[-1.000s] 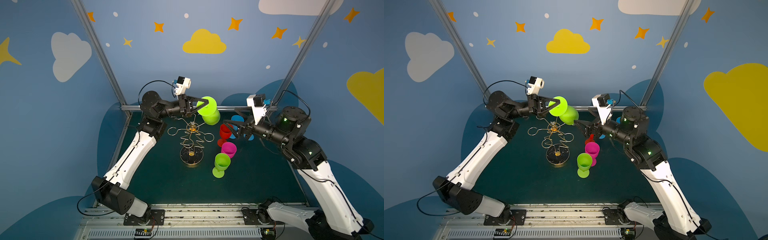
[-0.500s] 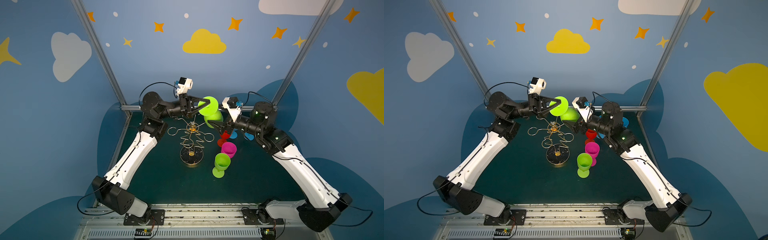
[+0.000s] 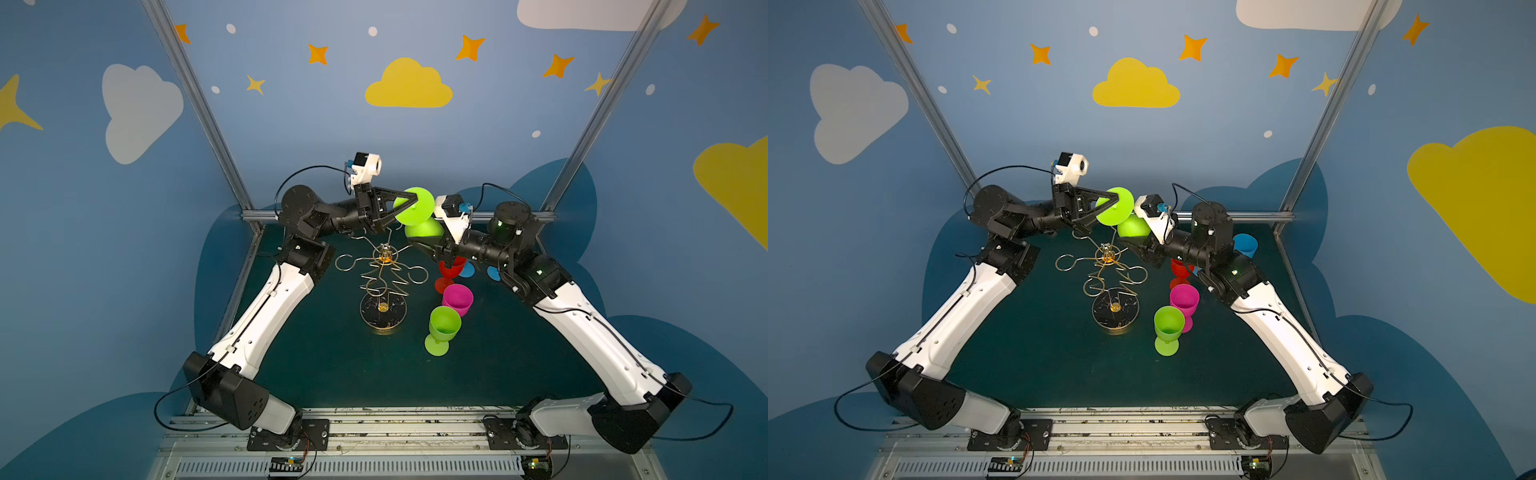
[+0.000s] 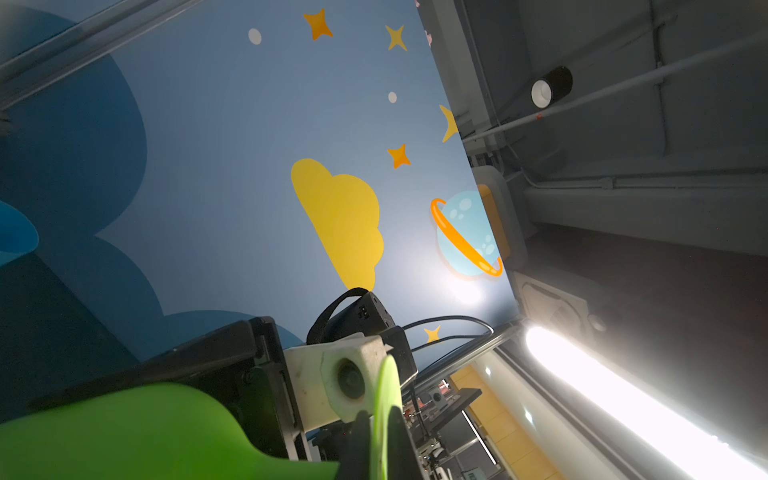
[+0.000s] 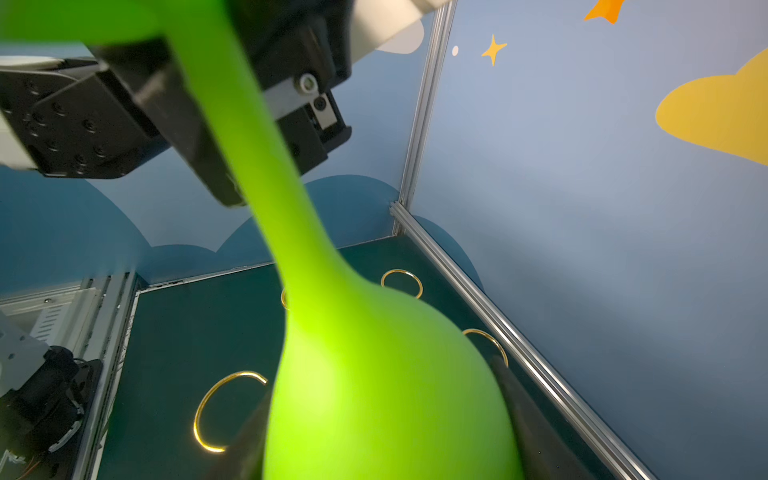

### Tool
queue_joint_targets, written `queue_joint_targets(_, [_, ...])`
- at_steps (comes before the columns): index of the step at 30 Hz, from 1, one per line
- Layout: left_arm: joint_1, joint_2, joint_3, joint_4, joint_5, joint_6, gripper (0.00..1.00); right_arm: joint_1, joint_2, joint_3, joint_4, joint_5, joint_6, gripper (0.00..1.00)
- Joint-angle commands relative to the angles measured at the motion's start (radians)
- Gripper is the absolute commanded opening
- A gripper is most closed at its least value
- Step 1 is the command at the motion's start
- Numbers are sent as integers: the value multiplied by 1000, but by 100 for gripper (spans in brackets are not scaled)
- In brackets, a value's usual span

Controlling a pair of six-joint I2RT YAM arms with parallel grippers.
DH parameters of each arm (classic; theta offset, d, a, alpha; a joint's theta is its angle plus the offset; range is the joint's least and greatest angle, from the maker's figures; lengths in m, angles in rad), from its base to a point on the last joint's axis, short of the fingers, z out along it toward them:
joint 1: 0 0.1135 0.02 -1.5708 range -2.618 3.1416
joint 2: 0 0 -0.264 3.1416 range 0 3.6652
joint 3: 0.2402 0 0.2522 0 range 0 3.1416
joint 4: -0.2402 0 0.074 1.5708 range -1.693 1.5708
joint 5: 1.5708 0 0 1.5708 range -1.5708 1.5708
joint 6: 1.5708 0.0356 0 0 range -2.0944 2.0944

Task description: Take the wine glass off the wine glass rack

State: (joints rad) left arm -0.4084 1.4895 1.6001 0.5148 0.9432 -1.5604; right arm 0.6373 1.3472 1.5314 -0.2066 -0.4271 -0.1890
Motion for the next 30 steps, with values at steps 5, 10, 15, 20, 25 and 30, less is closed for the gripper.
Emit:
queue_joint_targets(5, [14, -94, -32, -191, -18, 366, 76, -8, -121, 16, -139, 94, 221, 34])
queue_joint_targets(10, [15, -211, -144, -378, -216, 874, 79, -11, -178, 43, -351, 127, 340, 29])
queue_joint_targets(15, [-3, -299, -291, -302, -428, 1367, 74, -10, -163, 98, -514, 70, 398, 28])
queue_joint_targets(20, [-32, -321, -376, -192, -456, 1802, 69, -6, -100, 164, -597, -34, 436, 25])
queue_joint_targets(25, [-47, -312, -362, -178, -452, 1974, 68, 14, -52, 176, -605, -102, 459, 23])
queue_joint_targets(30, [-52, -296, -347, -173, -442, 1987, 69, 50, -20, 176, -595, -112, 464, 21])
